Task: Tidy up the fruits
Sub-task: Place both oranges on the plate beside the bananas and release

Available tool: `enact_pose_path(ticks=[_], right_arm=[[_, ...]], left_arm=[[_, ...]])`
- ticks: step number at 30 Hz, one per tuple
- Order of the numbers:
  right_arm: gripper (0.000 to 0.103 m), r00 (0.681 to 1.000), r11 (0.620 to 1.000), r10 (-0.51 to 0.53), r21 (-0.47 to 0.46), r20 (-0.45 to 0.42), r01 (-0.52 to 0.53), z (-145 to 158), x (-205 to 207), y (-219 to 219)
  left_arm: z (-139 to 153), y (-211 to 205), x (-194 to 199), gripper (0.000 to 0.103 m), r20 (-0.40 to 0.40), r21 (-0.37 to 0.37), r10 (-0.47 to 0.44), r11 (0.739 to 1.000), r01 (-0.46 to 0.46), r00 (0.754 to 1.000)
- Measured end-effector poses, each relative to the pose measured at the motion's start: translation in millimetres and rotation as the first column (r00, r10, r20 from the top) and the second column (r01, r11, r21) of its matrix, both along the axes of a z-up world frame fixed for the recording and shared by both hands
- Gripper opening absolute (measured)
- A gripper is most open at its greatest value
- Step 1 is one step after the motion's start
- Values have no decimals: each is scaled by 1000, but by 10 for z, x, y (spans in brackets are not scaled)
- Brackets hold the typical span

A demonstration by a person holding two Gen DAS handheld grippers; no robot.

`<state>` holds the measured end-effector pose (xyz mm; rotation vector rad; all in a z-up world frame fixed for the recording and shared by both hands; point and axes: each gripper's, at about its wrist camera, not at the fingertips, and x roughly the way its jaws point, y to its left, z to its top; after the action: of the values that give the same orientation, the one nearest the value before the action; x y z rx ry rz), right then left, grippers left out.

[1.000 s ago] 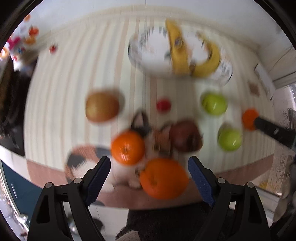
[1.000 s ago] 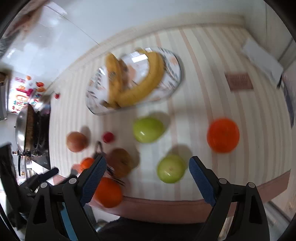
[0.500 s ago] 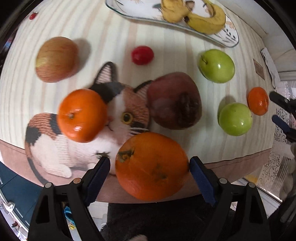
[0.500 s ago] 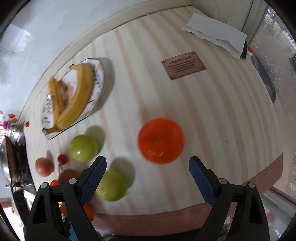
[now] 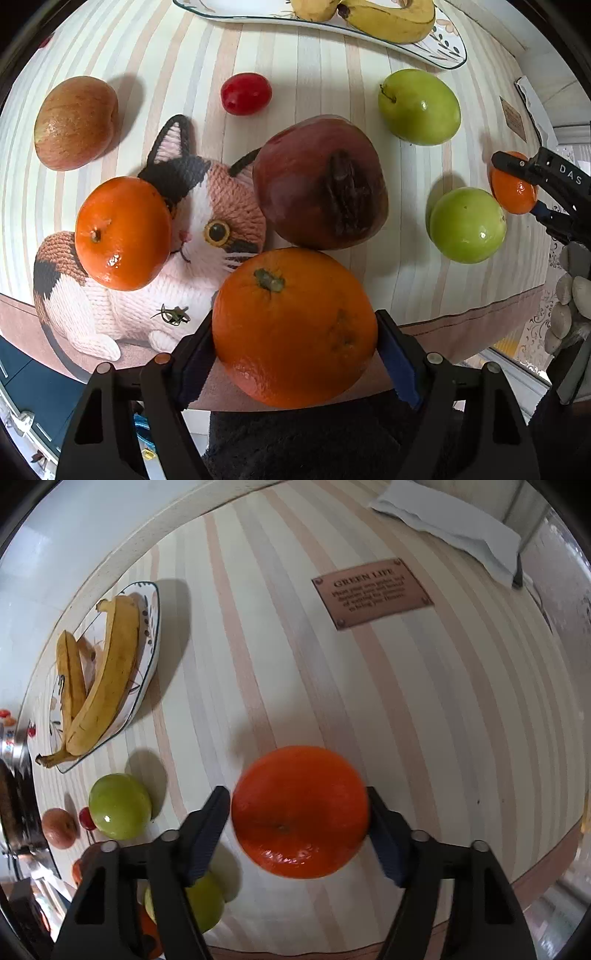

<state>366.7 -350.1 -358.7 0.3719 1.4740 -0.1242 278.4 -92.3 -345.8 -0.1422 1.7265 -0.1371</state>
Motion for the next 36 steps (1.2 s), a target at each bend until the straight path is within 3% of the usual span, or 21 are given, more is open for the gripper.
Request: enact_pose_path(ticks=[8,12,20,25,31,36], right_arm=[[69,989,991,122,68,-80,-116,-34,-322,227],[69,982,985,164,73,-96,-157,-64,-518,359],[69,987,989,142,46,-72,-139,-66,-499,443],[69,990,991,122,69,-65,-118,8,-568,325],[69,994,990,101,101,-45,-97,169,-613,160],[69,995,985,103,138,4,-103,447,-522,180]], left_arm=[[116,101,40,78,58,87,-18,996,13,998],[100,221,98,79,47,55,23,998,-26,999],[-23,284,162,79,31,44,72,996,-74,997],[15,267,114,78,55,71,52,996,-56,997],[219,281,115,78,82,54,71,996,-75,994],[647,344,178,78,152,-2,85,996,-86,985]])
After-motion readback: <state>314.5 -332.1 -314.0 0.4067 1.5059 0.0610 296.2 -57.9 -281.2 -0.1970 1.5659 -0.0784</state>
